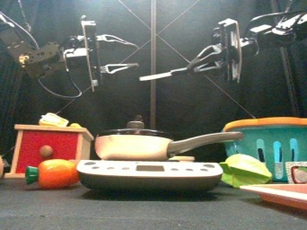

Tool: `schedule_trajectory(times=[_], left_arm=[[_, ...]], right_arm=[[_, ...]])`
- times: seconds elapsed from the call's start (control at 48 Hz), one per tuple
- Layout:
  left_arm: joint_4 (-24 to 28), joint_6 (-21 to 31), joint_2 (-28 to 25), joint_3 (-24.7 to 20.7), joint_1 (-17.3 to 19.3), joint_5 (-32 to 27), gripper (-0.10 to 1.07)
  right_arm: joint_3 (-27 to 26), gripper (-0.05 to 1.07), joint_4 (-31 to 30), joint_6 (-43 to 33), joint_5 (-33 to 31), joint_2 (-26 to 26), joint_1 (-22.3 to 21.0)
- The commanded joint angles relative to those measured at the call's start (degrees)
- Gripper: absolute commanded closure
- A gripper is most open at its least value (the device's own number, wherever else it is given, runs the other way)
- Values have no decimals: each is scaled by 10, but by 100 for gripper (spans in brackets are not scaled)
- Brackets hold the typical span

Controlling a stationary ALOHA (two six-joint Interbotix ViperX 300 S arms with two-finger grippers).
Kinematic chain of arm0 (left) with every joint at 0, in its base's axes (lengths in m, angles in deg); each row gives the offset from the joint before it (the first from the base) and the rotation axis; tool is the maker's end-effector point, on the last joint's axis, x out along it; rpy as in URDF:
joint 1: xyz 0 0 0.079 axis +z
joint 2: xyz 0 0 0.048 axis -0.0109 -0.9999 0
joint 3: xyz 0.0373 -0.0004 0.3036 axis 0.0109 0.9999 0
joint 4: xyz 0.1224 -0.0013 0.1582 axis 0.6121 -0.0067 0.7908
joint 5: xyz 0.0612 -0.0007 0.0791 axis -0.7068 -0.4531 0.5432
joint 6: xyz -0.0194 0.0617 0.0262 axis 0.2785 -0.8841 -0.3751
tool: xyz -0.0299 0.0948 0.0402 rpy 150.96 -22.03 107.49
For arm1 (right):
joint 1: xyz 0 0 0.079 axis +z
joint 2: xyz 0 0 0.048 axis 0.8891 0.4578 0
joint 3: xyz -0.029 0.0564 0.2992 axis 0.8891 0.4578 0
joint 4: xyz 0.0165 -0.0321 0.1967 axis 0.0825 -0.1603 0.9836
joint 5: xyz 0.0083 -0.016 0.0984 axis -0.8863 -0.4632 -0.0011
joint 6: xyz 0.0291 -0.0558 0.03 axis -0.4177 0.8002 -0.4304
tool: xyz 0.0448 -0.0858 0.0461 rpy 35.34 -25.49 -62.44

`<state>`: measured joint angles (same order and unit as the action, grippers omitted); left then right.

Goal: Place pairing knife in holder

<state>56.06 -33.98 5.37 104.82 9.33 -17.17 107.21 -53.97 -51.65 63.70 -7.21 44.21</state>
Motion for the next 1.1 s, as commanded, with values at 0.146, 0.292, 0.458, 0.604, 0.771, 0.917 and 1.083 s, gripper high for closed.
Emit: schedule_trajectory(times=[0.146, 0.292, 0.458, 0.604, 0.771, 0.917, 1.083], left_arm=[[39, -2, 76, -18, 95, -171, 15], [64, -3, 90, -45, 170, -300, 15], [123, -3, 42, -98, 253, -399, 15], [188, 0, -29, -164, 306, -474, 15], [207, -4, -112, -237, 329, -563, 15], [240, -4, -140, -274, 346, -601, 15], [273, -3, -139, -276, 344, -609, 15]], right_arm=[[0, 60, -4, 2, -35, -6, -5], [-4, 60, -13, 3, -77, -6, -9], [-22, 60, -32, 3, -126, -2, -17], [-38, 61, -64, 3, -170, 19, -20], [-52, 61, -100, 3, -189, 34, -38], [-43, 61, -120, 3, -188, 30, -51], [-43, 61, -130, 3, -173, 47, -55]])
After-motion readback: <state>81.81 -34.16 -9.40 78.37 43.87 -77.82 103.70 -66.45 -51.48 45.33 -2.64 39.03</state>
